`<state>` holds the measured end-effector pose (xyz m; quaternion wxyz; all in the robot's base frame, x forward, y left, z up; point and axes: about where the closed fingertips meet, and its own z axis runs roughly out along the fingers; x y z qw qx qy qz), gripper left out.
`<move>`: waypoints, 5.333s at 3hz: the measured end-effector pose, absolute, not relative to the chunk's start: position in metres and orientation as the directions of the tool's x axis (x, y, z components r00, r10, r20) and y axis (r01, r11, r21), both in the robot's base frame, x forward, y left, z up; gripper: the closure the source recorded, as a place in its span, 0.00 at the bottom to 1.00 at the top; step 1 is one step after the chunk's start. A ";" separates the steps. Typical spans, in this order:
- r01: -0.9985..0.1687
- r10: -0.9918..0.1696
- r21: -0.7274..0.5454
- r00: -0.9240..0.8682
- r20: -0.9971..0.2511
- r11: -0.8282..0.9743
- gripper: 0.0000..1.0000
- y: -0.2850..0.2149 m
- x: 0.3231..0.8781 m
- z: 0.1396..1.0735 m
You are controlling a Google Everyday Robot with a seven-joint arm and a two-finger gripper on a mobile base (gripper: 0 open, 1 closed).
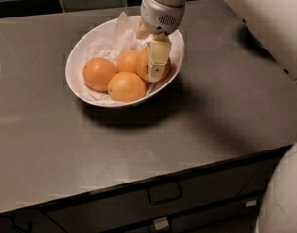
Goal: Pick orange from white bowl
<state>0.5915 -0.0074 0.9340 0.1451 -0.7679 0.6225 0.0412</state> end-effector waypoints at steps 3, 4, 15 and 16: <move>-0.977 -0.953 -0.157 0.178 -0.244 -0.143 0.29 -0.016 0.588 0.917; -0.978 -0.953 -0.155 0.177 -0.244 -0.142 0.29 -0.016 0.588 0.915; -0.927 -0.931 -0.339 0.254 -0.261 -0.158 1.00 -0.002 0.567 0.985; -0.926 -0.931 -0.342 0.255 -0.261 -0.158 1.00 -0.002 0.567 0.986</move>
Offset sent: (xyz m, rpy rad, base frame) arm -0.0178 -0.0152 -0.0112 -0.0155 0.0332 -0.0433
